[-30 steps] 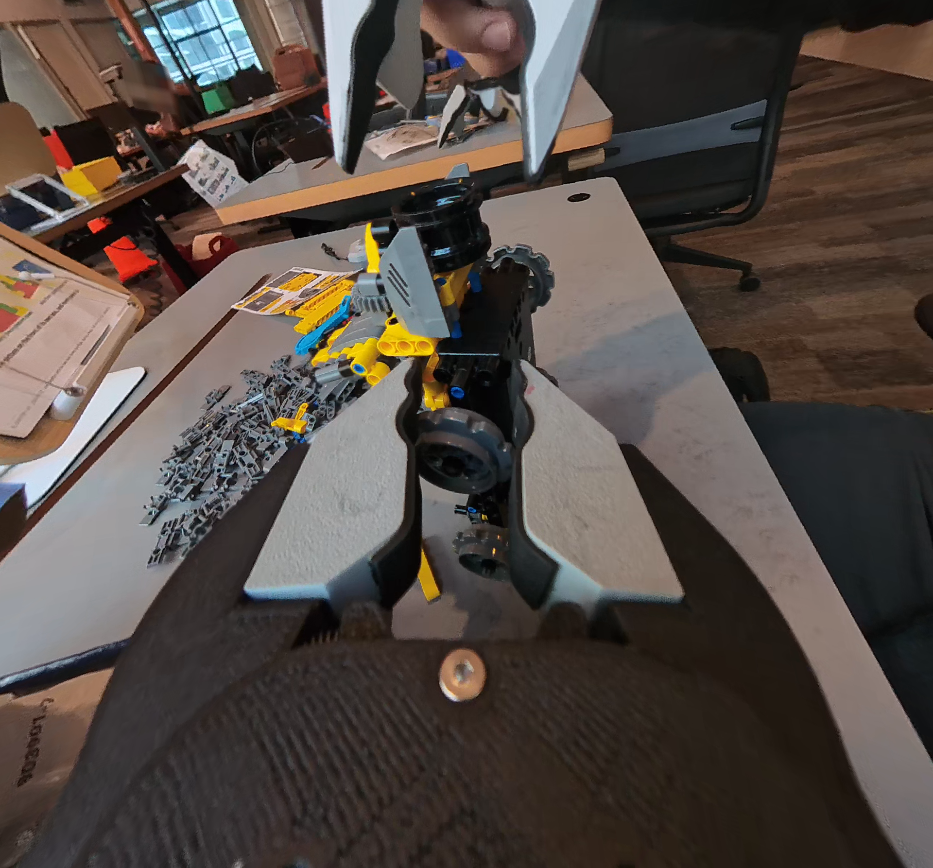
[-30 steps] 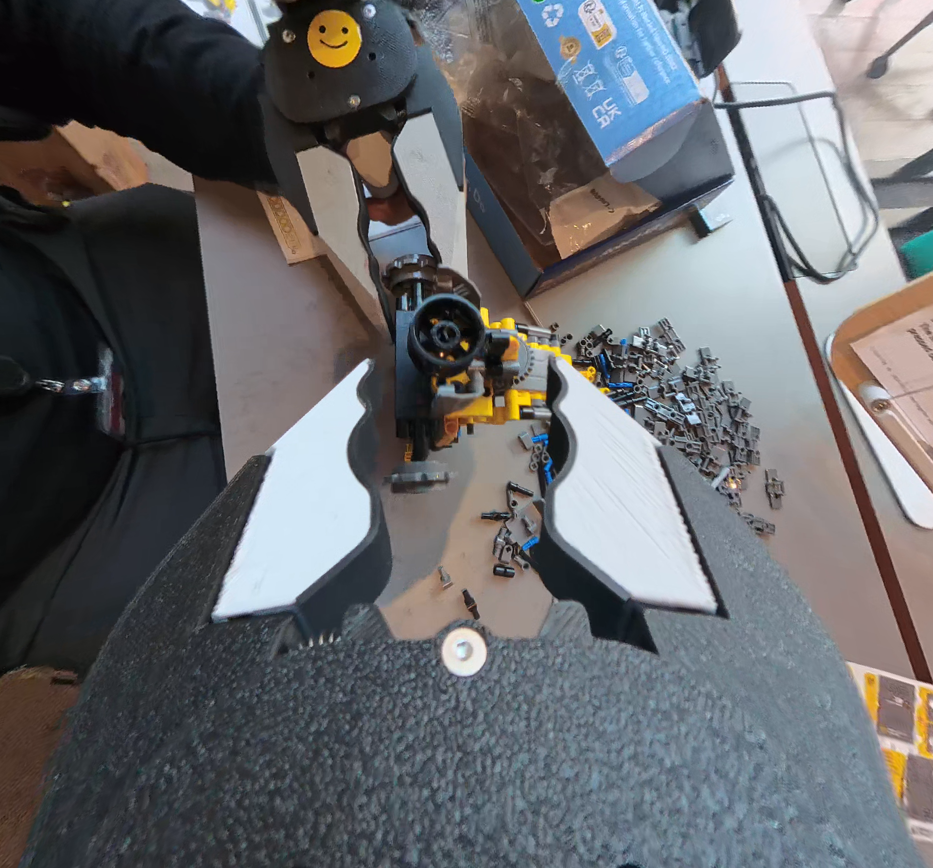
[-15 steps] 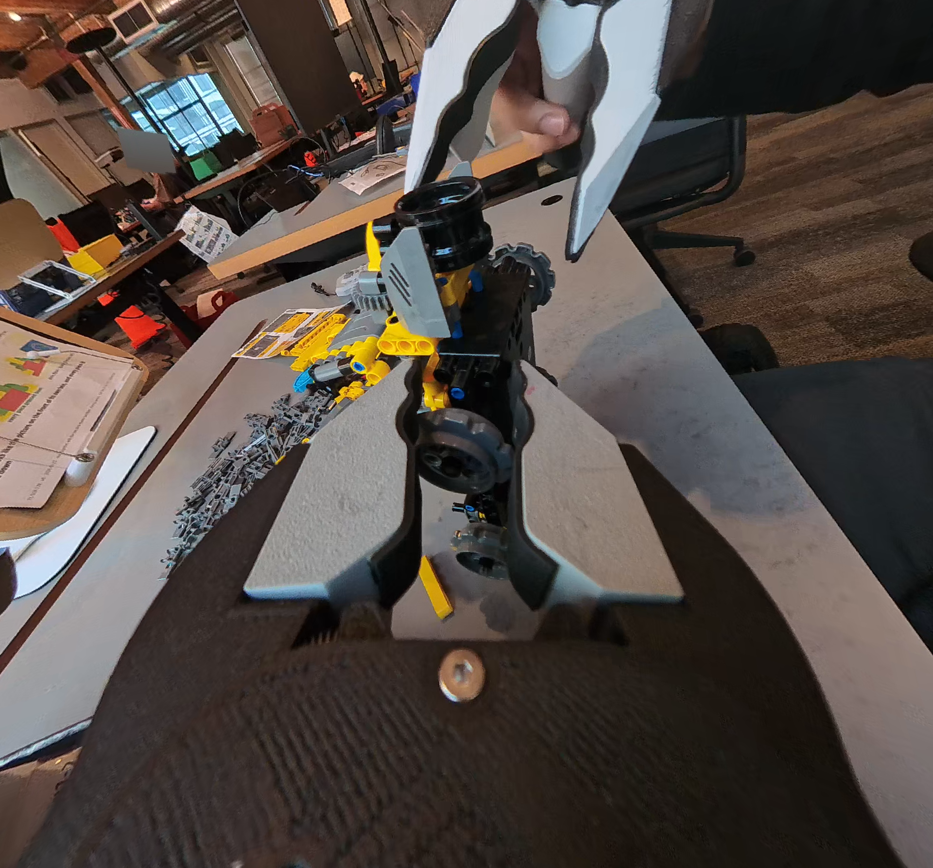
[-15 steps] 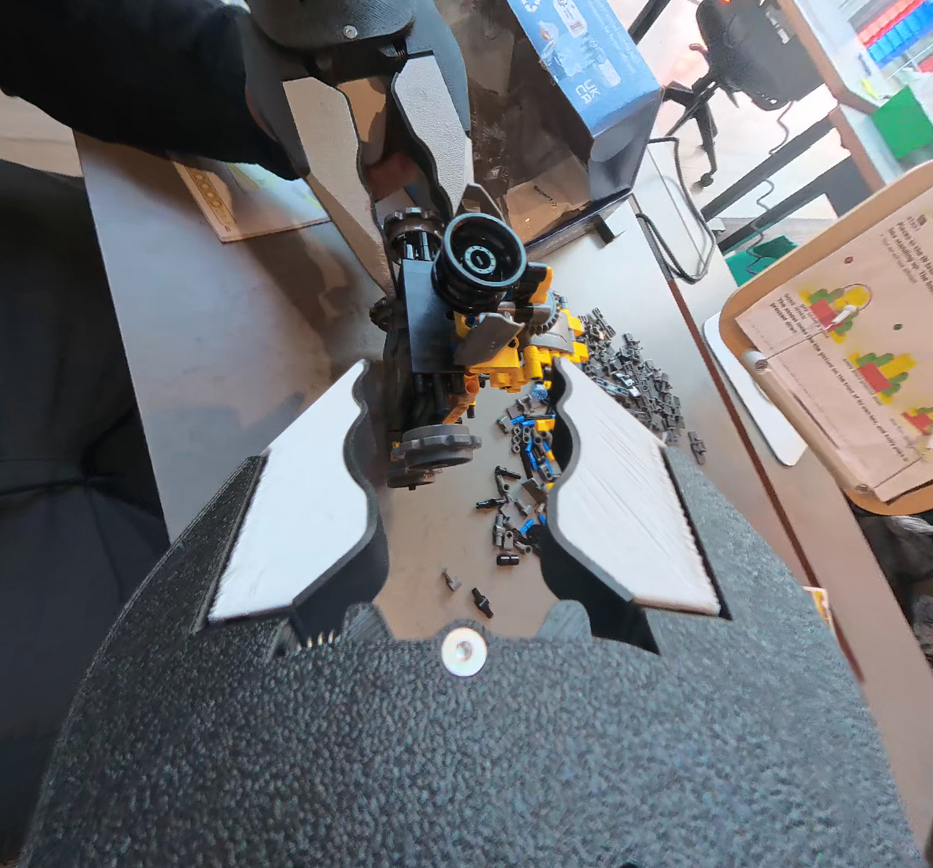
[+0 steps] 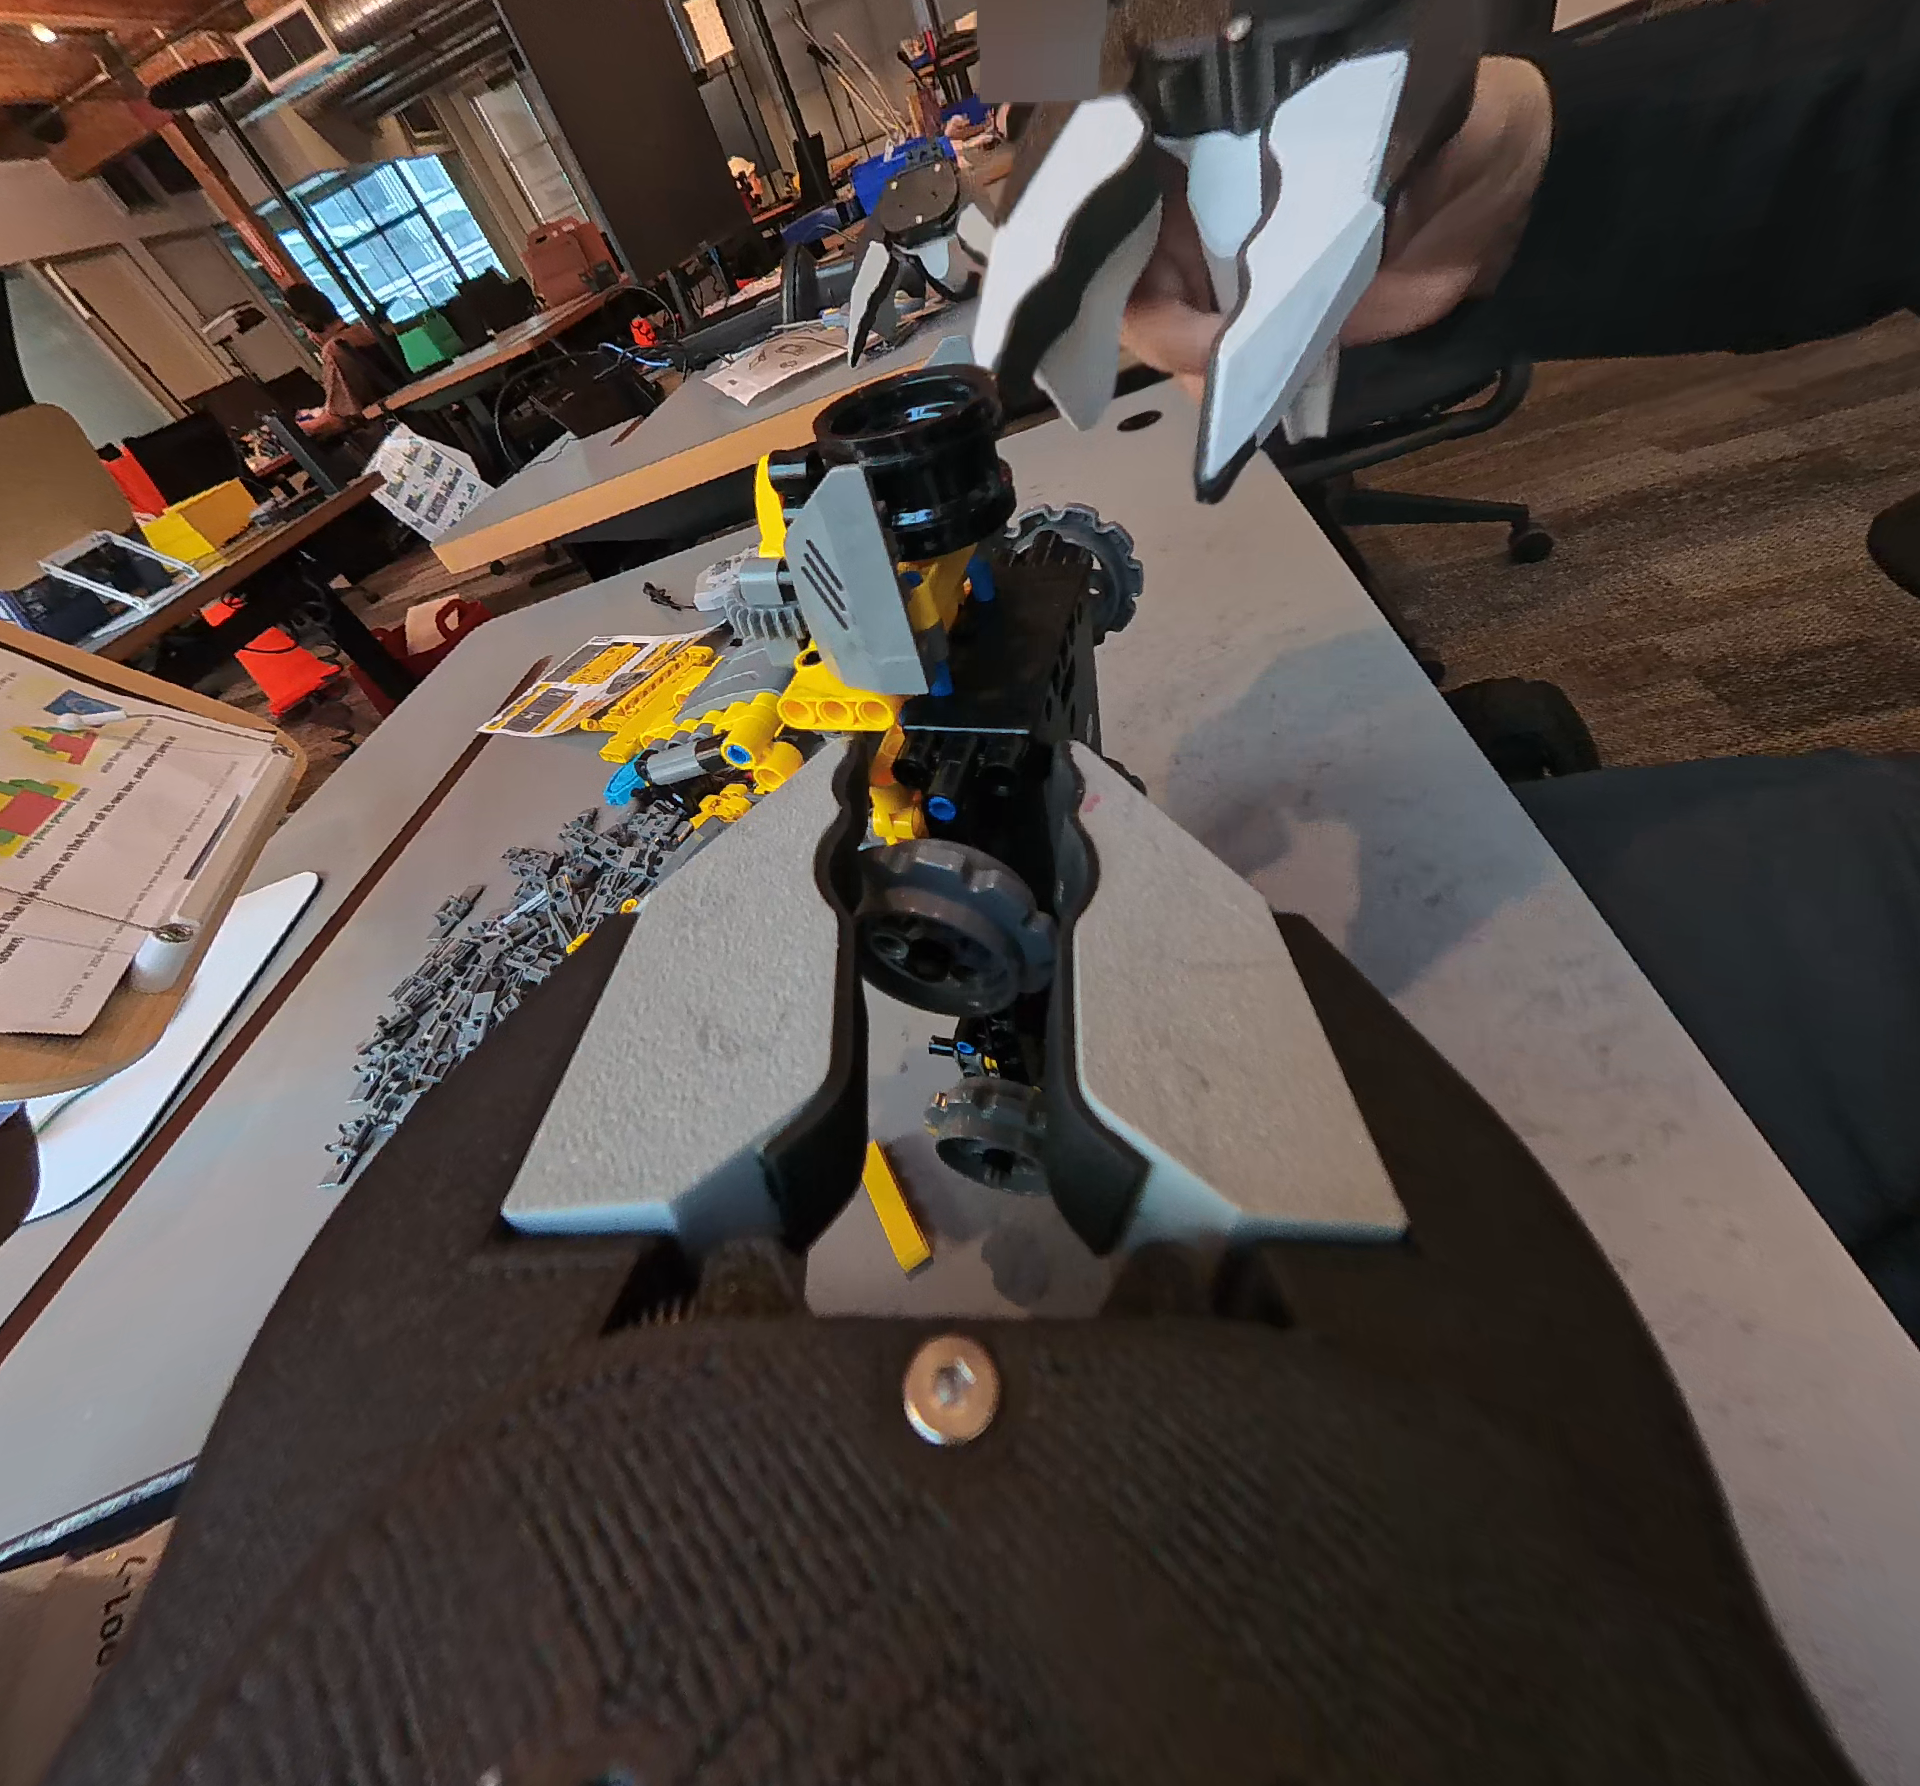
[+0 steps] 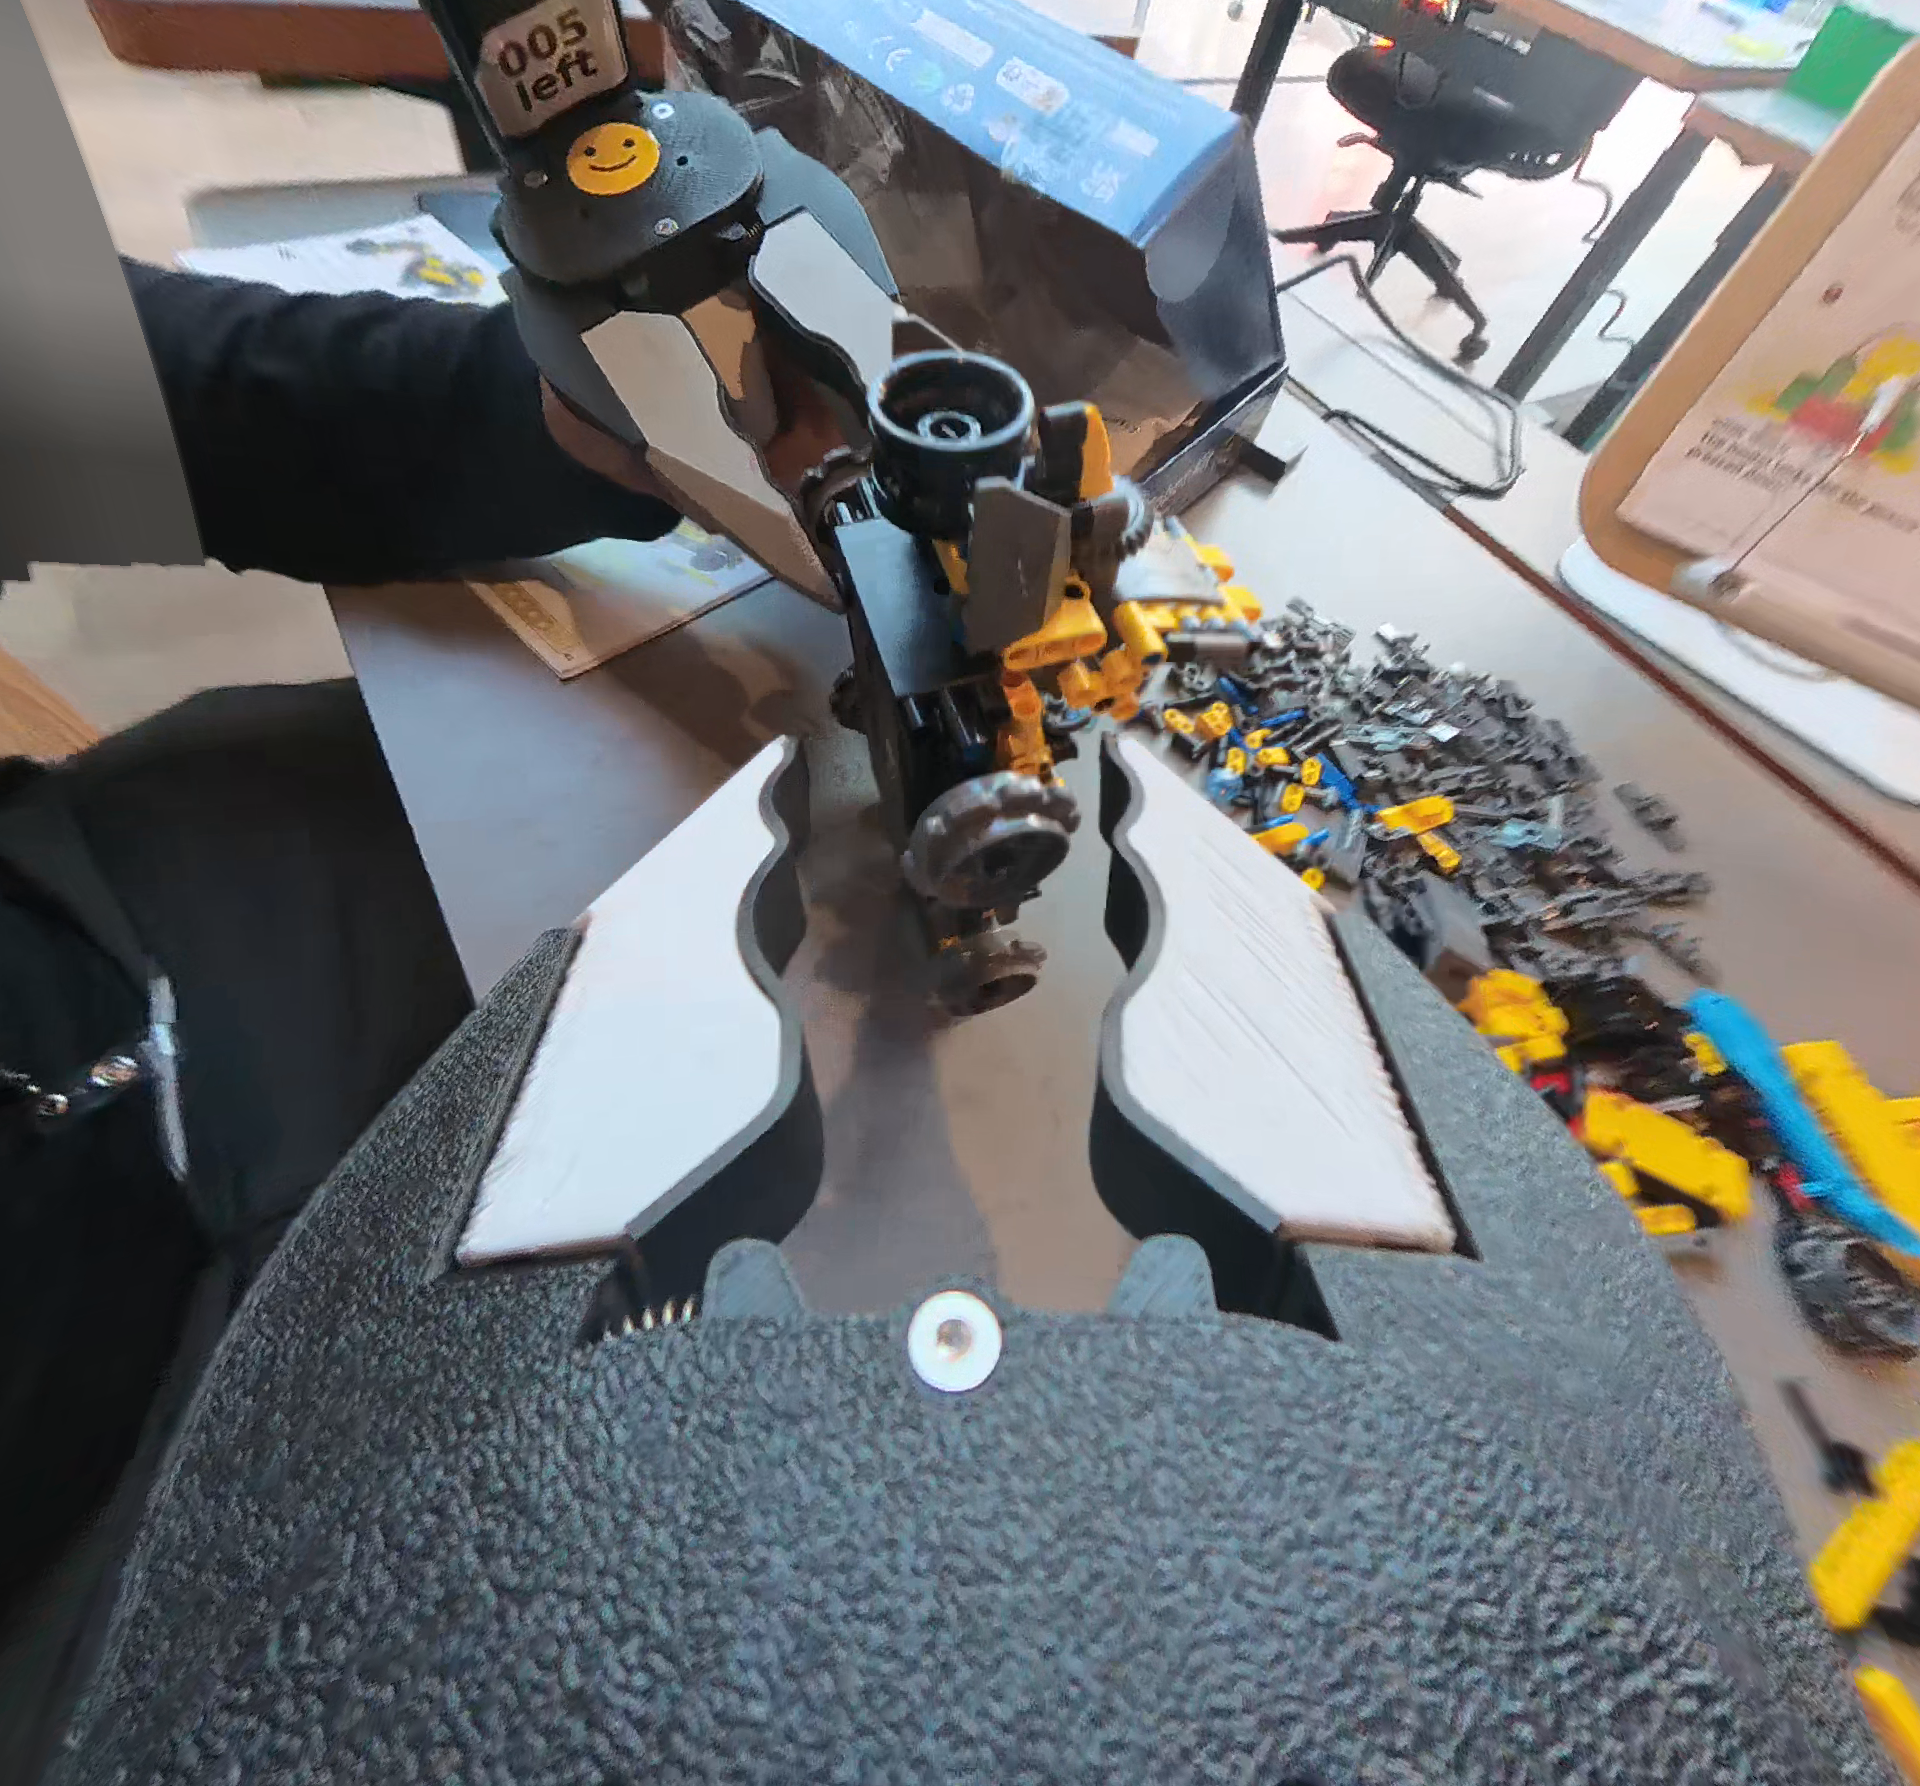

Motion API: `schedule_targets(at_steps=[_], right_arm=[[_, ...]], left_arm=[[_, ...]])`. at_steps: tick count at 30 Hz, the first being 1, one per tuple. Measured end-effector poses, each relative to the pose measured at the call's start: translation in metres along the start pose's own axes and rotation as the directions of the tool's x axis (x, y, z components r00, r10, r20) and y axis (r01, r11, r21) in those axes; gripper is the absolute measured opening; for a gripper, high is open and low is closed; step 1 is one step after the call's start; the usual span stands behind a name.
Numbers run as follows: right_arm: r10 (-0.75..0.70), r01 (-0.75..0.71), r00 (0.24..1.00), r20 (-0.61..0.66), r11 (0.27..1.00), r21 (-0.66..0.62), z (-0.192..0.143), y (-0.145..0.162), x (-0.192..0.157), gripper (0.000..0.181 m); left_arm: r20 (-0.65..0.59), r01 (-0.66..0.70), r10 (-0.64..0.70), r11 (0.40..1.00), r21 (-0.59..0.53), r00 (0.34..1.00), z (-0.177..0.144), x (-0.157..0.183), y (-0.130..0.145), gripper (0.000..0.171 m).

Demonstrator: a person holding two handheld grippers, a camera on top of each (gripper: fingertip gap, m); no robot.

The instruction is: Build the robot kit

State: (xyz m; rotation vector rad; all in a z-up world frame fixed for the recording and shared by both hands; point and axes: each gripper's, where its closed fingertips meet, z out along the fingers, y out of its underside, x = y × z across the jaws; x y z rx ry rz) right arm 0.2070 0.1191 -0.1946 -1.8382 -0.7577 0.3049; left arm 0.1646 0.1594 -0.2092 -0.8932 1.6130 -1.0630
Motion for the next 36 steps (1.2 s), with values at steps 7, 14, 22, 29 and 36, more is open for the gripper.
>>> schedule_targets(at_steps=[7, 14, 22, 29, 36], right_arm=[[0.209, -0.213, 0.976, 0.057, 0.974, 0.081, -0.004, 0.006, -0.007, 0.06], [0.28, -0.288, 0.957, 0.079, 0.951, 0.113, -0.011, 0.008, -0.007, 0.055], [0.294, -0.3, 0.954, 0.063, 0.948, 0.106, -0.005, 0.011, -0.011, 0.063], [0.222, -0.213, 0.973, -0.063, 0.969, 0.125, -0.014, 0.002, 0.004, 0.068], [-0.048, 0.048, 0.983, -0.179, 0.999, -0.003, -0.014, -0.012, -0.015, 0.059]], left_arm=[[0.01, -0.008, 0.008, 1.0, 0.004, 1.0, 0.0, 0.0, 0.0, 0.032], [0.01, -0.01, 0.01, 1.0, 0.007, 1.0, 0.0, 0.0, 0.0, 0.032], [0.04, -0.08, 0.08, 0.997, -0.011, 0.996, 0.003, 0.005, -0.002, 0.032], [0.048, -0.126, 0.127, 0.992, -0.027, 0.991, 0.006, 0.011, -0.003, 0.032], [0.07, -0.247, 0.252, 0.966, -0.072, 0.965, 0.012, 0.023, -0.003, 0.032]])
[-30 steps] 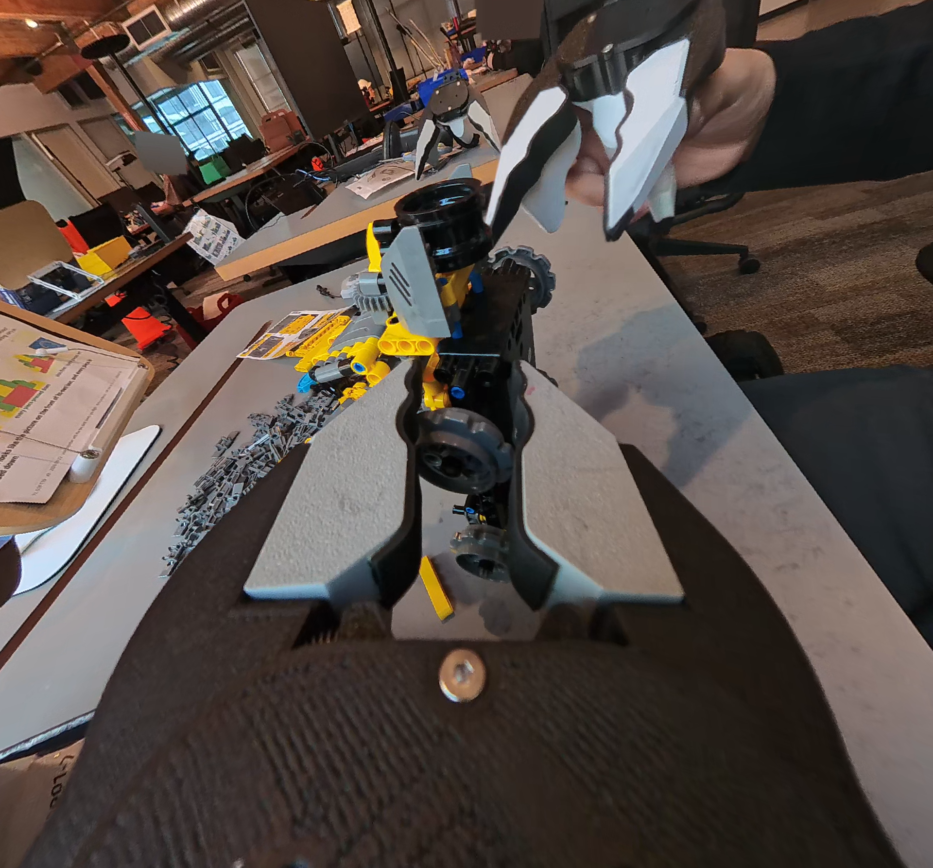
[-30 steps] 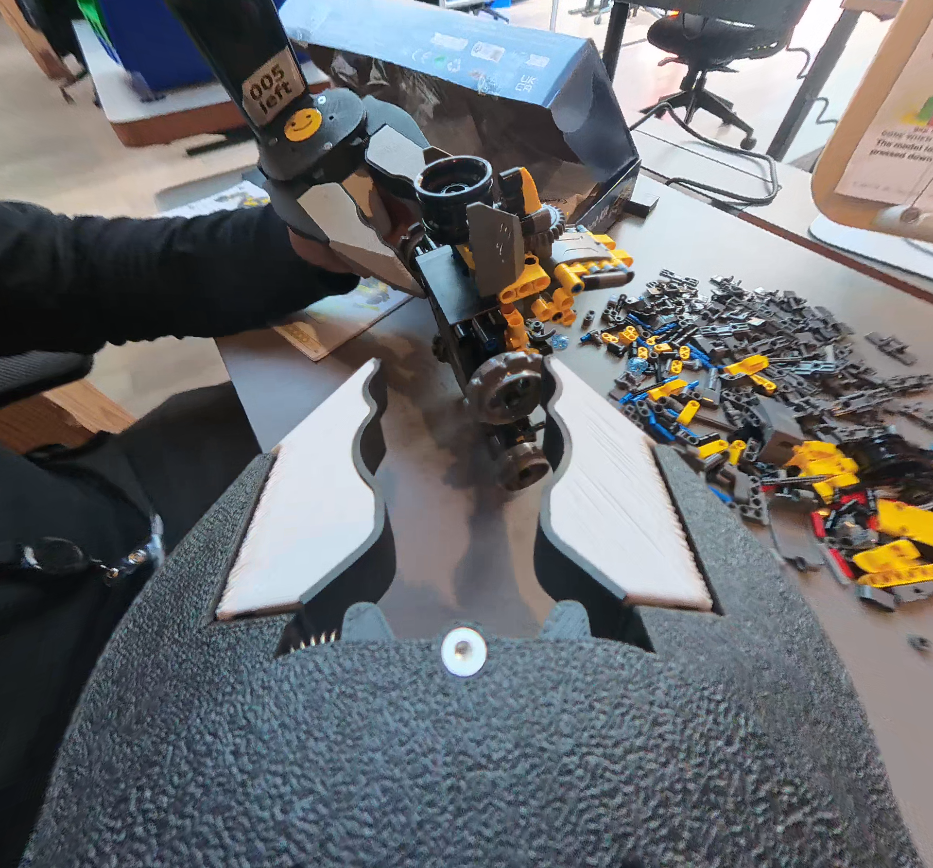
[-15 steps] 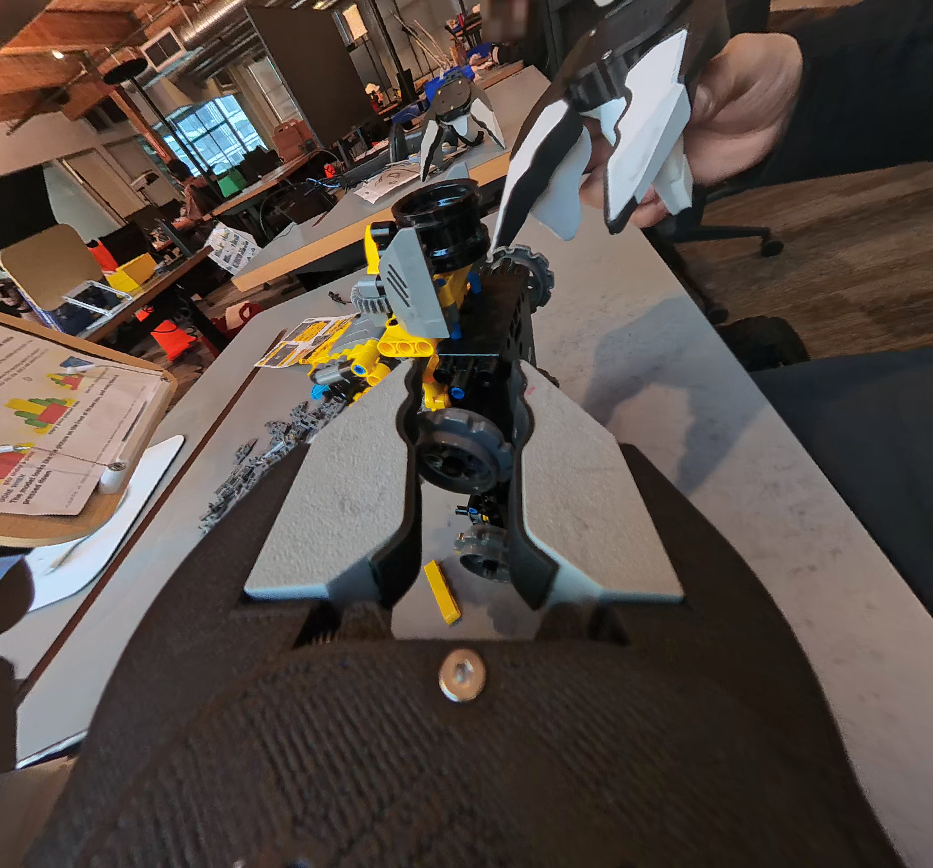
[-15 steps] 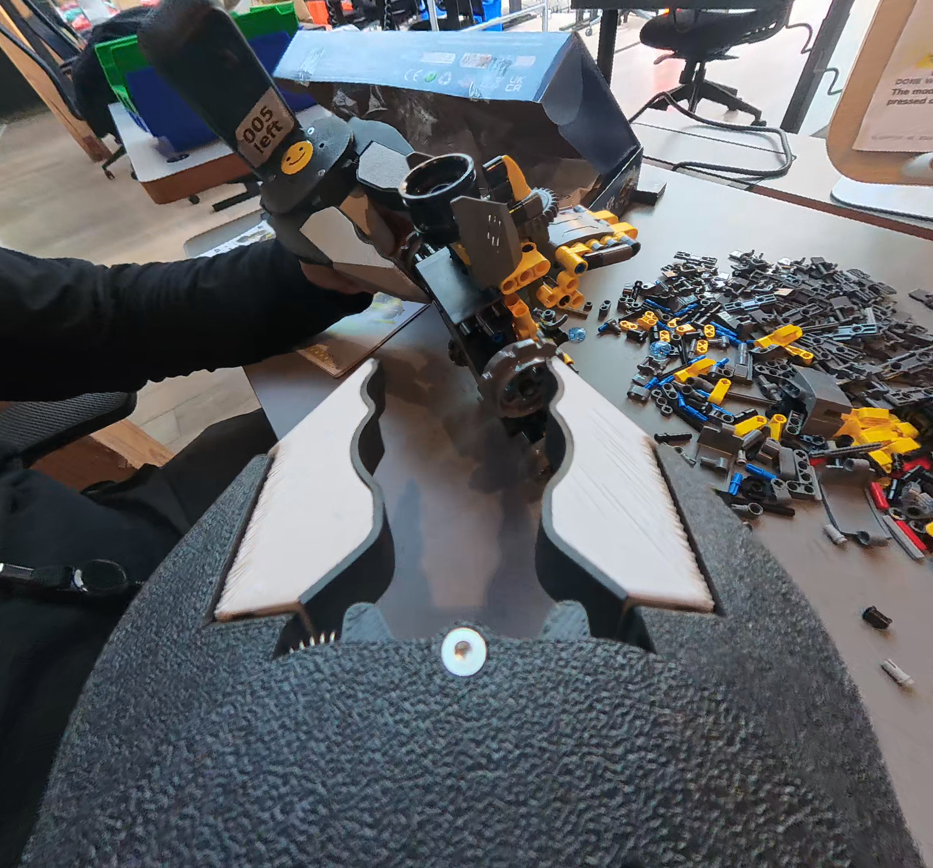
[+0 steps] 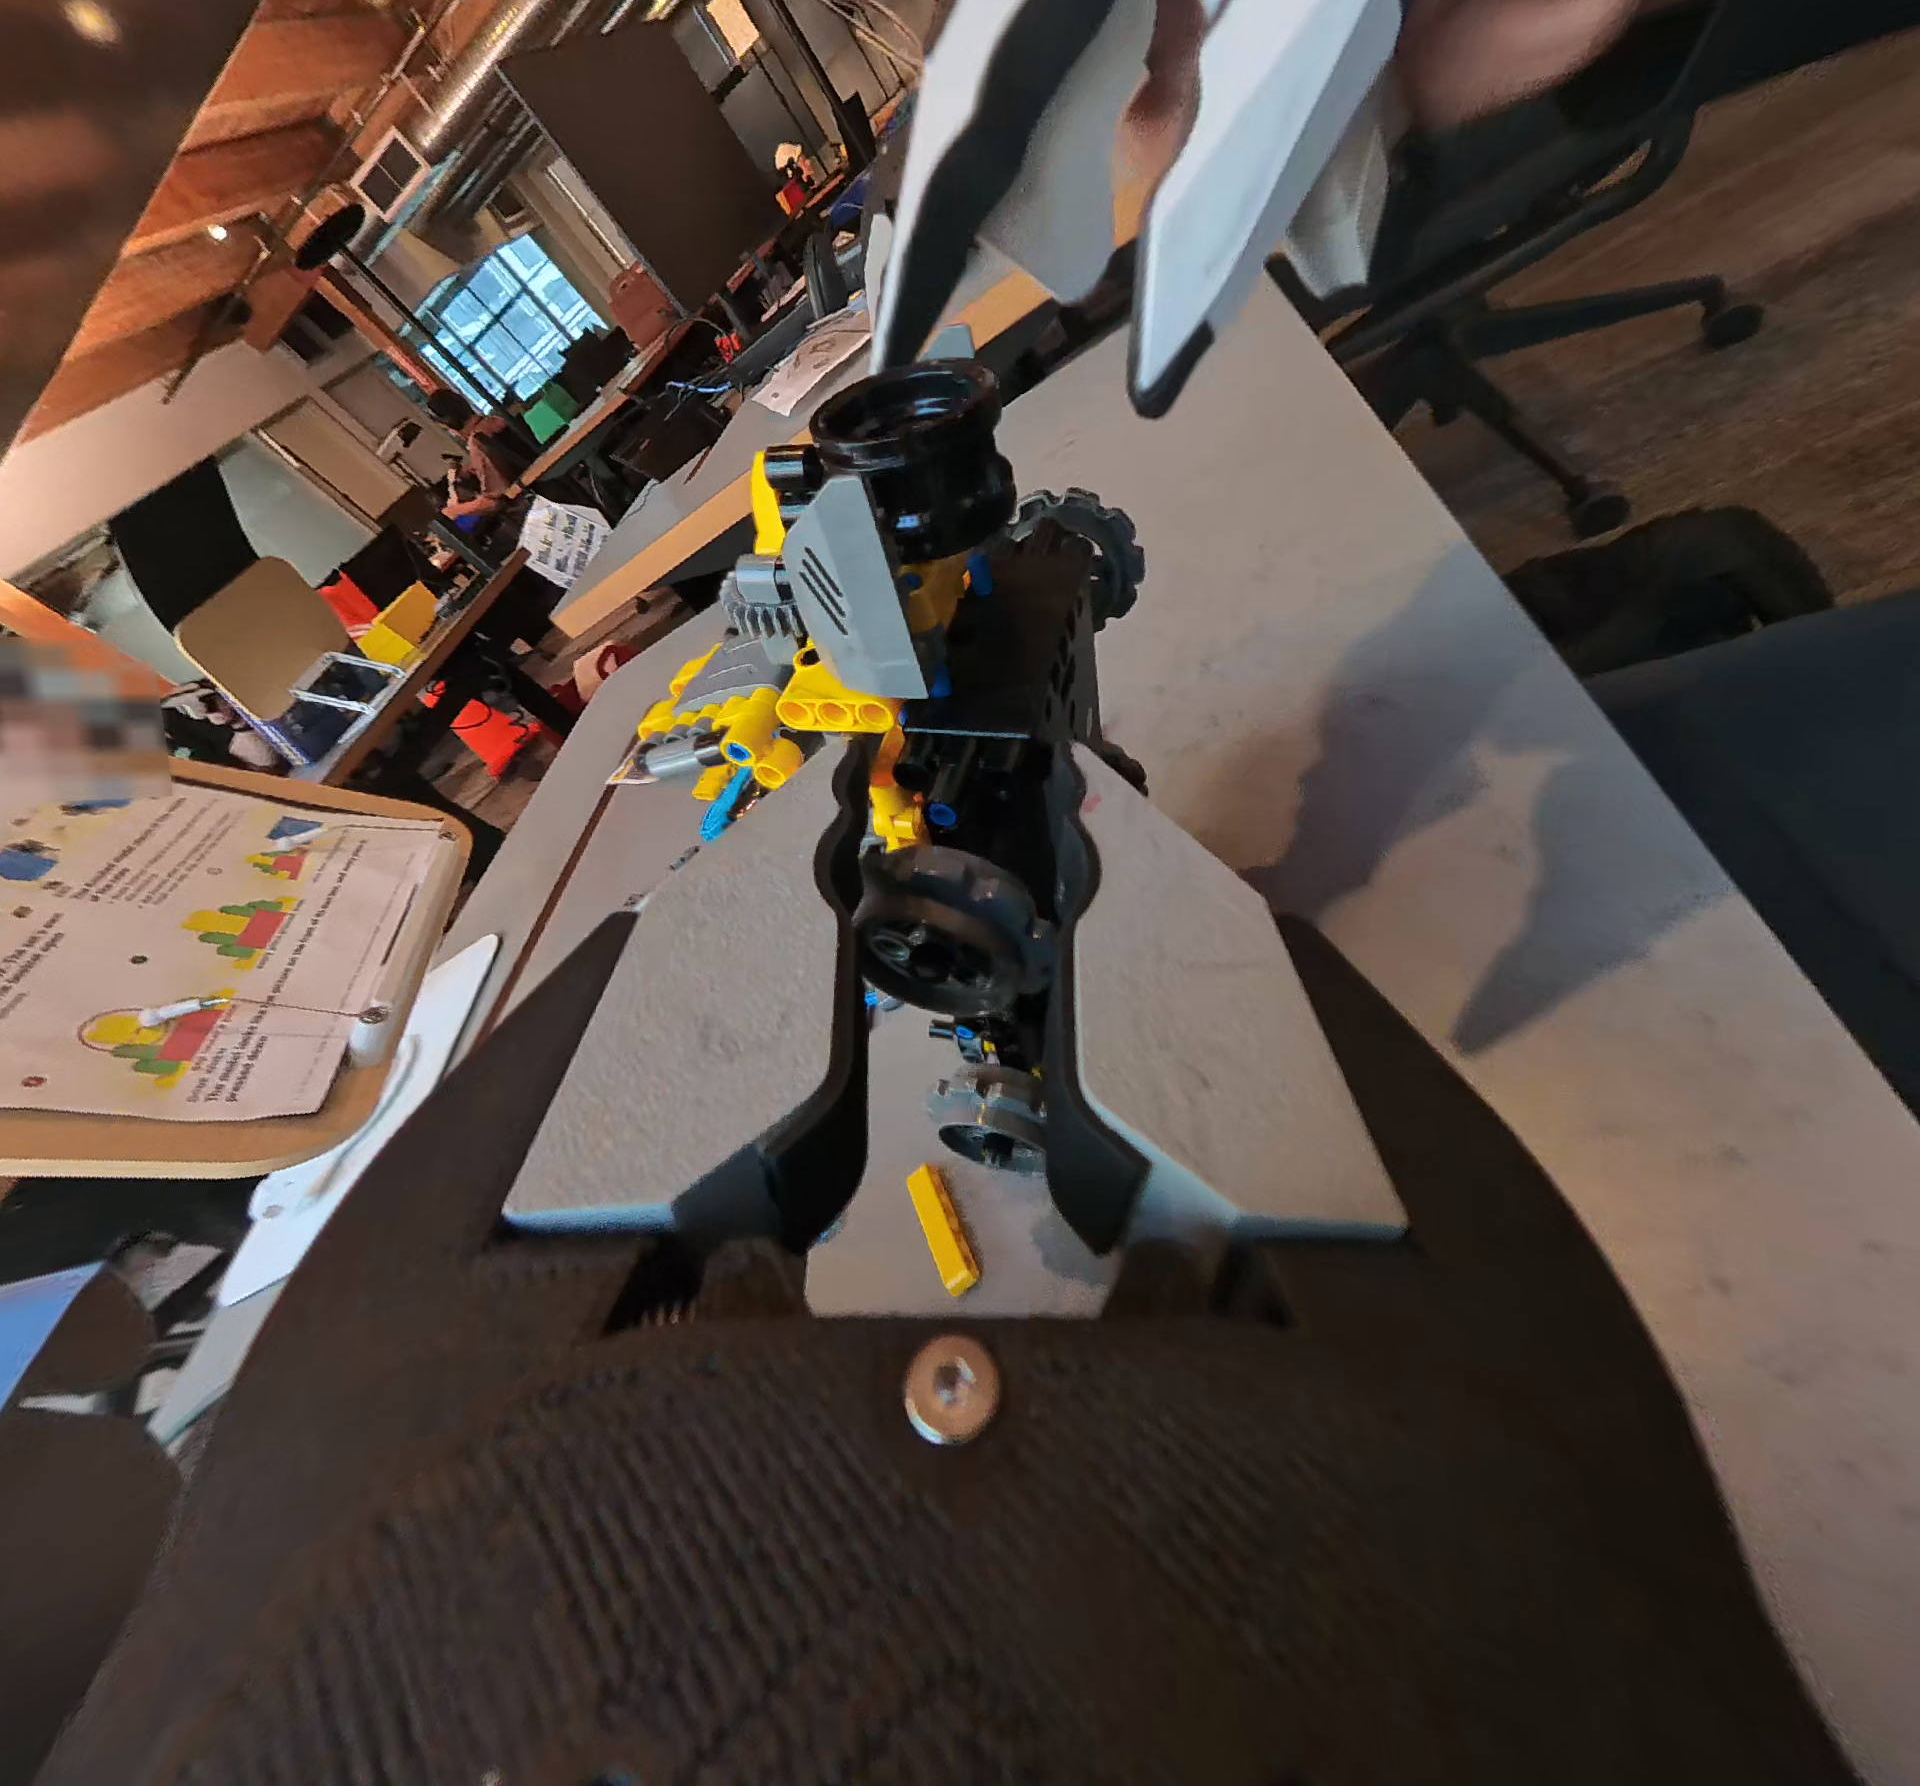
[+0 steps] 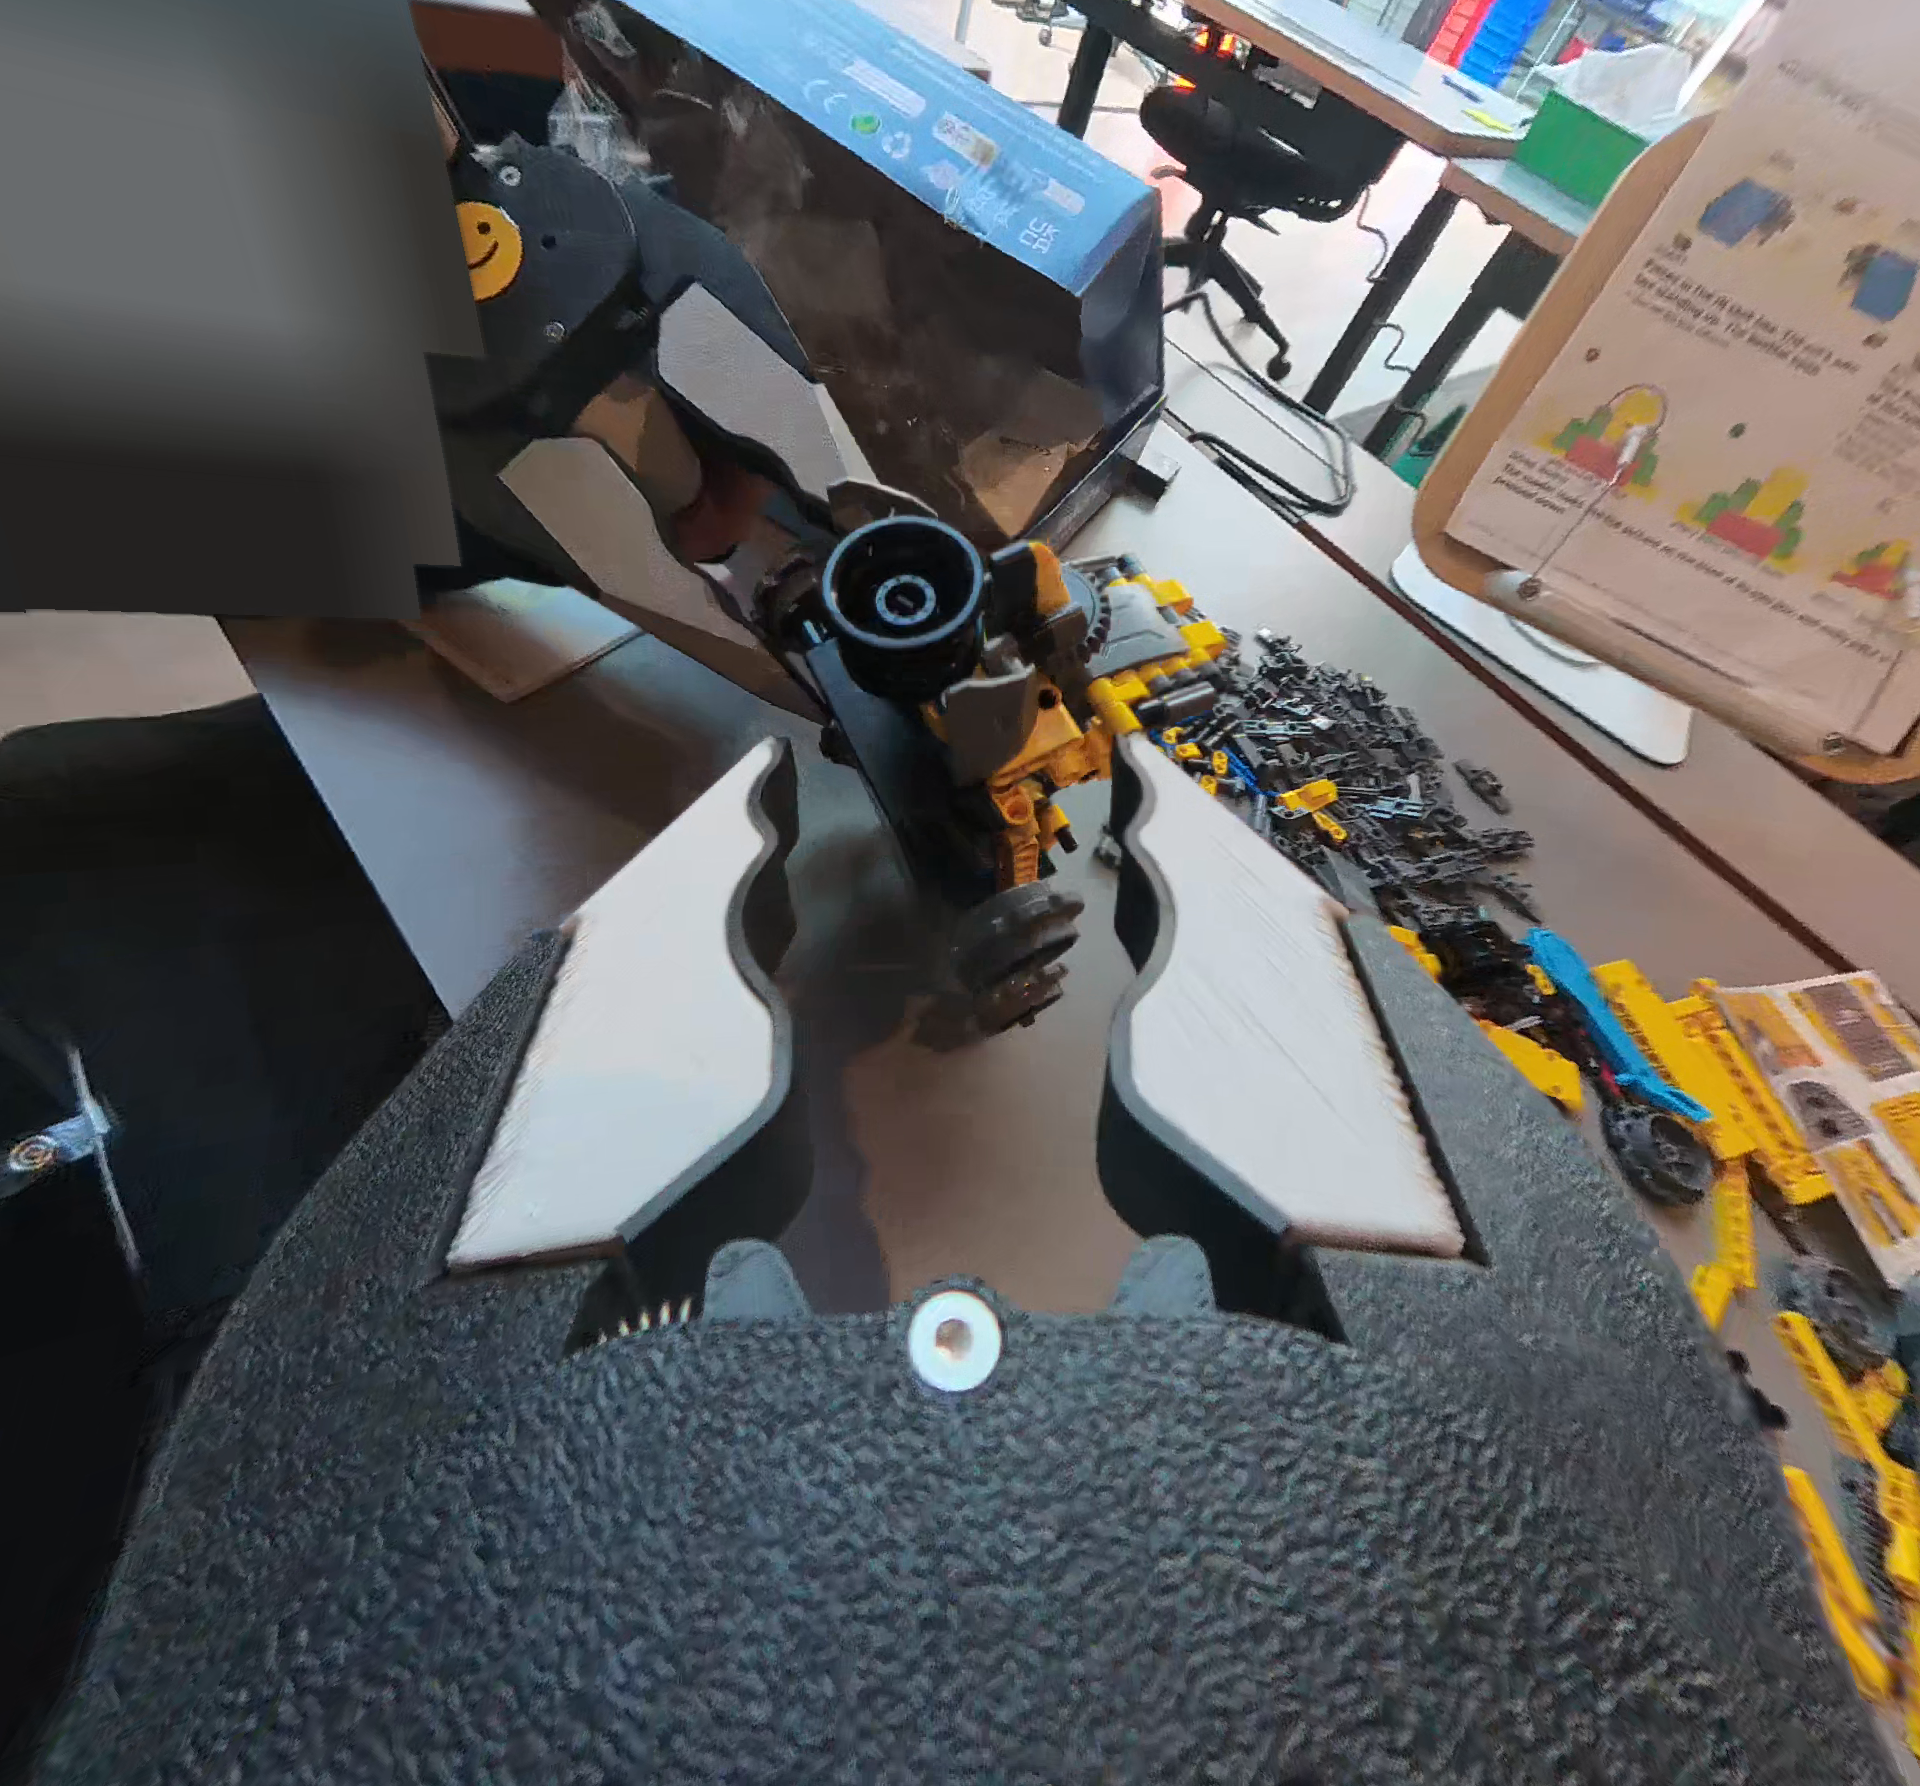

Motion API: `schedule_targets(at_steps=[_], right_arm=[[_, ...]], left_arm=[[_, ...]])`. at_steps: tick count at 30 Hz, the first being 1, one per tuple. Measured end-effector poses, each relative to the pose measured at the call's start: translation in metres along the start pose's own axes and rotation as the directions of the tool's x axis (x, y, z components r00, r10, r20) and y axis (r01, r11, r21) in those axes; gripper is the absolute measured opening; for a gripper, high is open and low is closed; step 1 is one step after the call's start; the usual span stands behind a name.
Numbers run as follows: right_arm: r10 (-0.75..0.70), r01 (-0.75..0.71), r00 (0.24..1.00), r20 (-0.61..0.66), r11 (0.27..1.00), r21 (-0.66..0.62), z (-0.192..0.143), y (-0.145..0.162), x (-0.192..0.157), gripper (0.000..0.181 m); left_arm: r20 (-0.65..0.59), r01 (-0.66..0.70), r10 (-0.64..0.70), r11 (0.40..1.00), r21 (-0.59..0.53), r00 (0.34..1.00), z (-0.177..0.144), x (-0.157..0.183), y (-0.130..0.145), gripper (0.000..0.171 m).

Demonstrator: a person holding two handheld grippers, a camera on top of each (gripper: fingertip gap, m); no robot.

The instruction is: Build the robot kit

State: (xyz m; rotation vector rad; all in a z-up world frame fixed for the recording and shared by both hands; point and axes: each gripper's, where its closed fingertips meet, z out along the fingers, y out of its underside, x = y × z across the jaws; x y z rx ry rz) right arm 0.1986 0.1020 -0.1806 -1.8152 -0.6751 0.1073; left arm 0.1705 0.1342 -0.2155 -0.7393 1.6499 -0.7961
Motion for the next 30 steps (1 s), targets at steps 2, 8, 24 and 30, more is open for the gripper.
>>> schedule_targets(at_steps=[2, 8, 24, 30], right_arm=[[-0.04, 0.04, 0.999, -0.03, 0.999, -0.009, -0.004, -0.004, -0.003, 0.056], [-0.295, 0.271, 0.948, -0.122, 0.946, -0.177, -0.005, 0.013, -0.011, 0.043], [-0.144, 0.143, 0.99, -0.012, 0.989, -0.048, 0.002, 0.052, -0.015, 0.056], [-0.093, 0.088, 0.991, 0.099, 0.995, 0.052, 0.012, 0.075, -0.018, 0.057]], left_arm=[[0.012, -0.04, 0.04, 0.999, -0.024, 0.999, 0.002, 0.004, 0.001, 0.031], [0.023, -0.129, 0.13, 0.989, -0.066, 0.991, 0.01, 0.017, 0.002, 0.031], [-0.183, 0.052, -0.027, 0.99, 0.131, 0.983, -0.015, 0.008, 0.006, 0.031], [-0.273, 0.156, -0.096, 0.966, 0.207, 0.957, -0.023, 0.003, 0.008, 0.031]])
